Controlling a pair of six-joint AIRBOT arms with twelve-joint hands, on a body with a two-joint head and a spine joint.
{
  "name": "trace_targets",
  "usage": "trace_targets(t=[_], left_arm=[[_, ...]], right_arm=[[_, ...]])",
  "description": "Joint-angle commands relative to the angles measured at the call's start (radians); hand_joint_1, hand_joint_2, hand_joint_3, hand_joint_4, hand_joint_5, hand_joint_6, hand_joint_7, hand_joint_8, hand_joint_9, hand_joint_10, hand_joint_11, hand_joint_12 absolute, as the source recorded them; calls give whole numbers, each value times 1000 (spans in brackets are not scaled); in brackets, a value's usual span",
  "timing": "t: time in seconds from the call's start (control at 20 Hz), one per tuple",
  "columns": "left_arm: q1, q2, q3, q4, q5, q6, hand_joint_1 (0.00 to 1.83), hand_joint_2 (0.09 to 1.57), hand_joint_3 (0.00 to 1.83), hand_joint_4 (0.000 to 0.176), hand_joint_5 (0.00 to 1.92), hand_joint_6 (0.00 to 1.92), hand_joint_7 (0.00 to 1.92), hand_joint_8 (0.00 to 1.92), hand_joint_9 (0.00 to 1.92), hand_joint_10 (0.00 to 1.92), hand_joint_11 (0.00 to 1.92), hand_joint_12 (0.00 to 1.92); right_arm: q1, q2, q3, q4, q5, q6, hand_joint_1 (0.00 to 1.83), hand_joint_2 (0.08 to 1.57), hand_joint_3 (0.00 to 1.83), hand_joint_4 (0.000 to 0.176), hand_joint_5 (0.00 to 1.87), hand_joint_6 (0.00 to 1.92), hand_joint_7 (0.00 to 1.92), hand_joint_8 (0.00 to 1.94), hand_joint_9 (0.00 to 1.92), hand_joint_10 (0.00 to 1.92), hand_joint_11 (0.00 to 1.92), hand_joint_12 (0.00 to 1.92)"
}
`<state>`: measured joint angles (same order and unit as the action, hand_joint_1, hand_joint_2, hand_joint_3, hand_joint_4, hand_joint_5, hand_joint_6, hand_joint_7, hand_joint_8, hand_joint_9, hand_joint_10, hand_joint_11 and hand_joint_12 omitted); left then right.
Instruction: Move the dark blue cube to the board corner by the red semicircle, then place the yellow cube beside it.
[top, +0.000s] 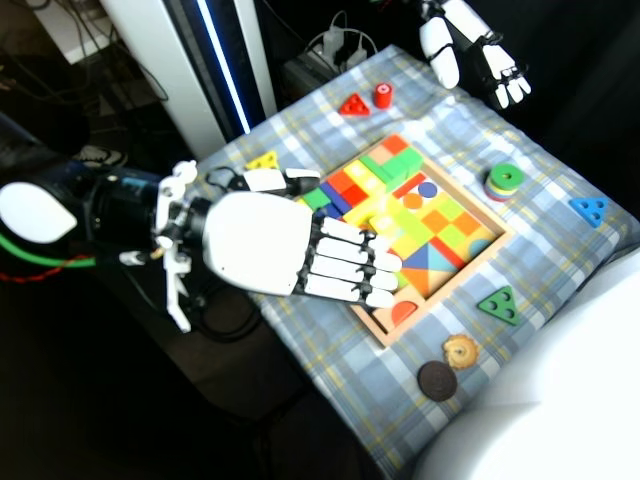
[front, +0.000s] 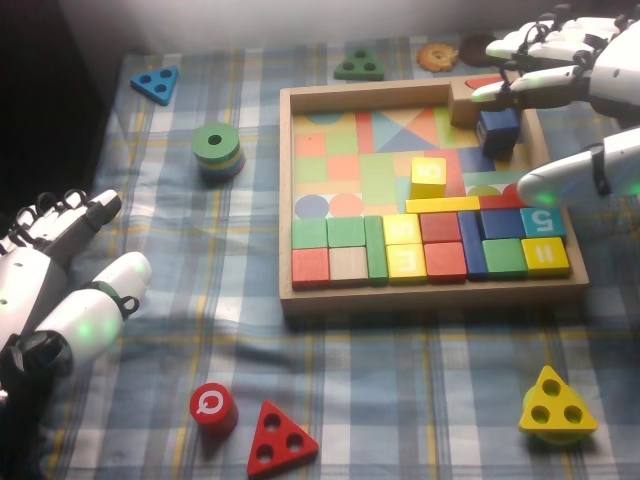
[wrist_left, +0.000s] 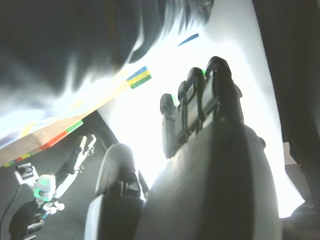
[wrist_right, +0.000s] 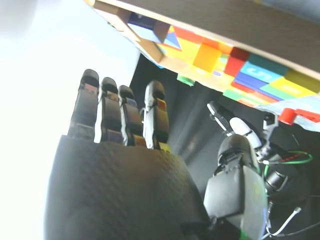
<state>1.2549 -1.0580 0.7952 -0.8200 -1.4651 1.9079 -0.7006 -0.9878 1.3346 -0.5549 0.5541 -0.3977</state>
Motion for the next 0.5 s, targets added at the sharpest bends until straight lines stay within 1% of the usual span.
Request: trace_targets(t=[0.0,0.05,0.1,0.15,0.2,0.25,0.3,0.35,0.4,0.45], left_arm=[[-3,-3,0,44,-108,-8,130,1408,0,38,316,0,161,0,127,1,0,0],[-3,-3,0,44,-108,-8,125,1410,1,38,317,1,163,1,126,1,0,0],[-3,-3,0,44,-108,-8,122,1407,0,58,309,0,160,0,131,3,0,0],[-3,-3,0,45,-108,-9,120,1406,0,67,303,0,163,1,133,3,0,0],[-3,-3,0,45,-108,-9,119,1407,0,54,306,2,165,2,139,6,0,0],[-3,-3,-1,45,-108,-9,95,1405,0,56,307,2,160,0,128,1,0,0],[-3,-2,-1,45,-108,-9,94,1409,2,49,309,2,157,0,124,0,0,0],[-3,-2,-1,45,-108,-9,115,1408,1,43,319,4,166,2,127,1,0,0],[-3,-2,-1,45,-108,-9,117,1408,0,46,315,2,165,2,125,1,0,0],[-3,-2,-1,45,-108,-9,122,1414,3,39,317,3,165,1,126,1,0,0]], right_arm=[[12,-14,12,32,78,0,0,984,16,81,301,10,0,0,0,0,0,0],[11,-20,20,31,71,0,0,973,7,127,303,8,0,0,0,0,0,0],[7,-32,35,30,60,0,0,952,0,133,294,4,0,0,0,0,0,0],[3,-45,49,30,49,0,0,946,0,134,289,1,0,0,0,0,0,0],[-2,-53,58,30,42,0,0,928,0,152,276,0,0,0,0,0,0,0],[-8,-60,70,30,32,0,0,926,0,144,274,0,0,0,0,0,0,0],[-11,-64,78,30,25,0,0,914,0,148,264,0,0,0,0,0,0,0],[-17,-70,93,29,9,0,0,912,0,143,266,1,0,0,0,0,0,0],[-19,-72,100,28,1,0,0,908,0,126,275,5,0,0,0,0,0,0],[-19,-72,102,28,-3,0,0,908,0,114,273,4,0,0,0,0,0,0]])
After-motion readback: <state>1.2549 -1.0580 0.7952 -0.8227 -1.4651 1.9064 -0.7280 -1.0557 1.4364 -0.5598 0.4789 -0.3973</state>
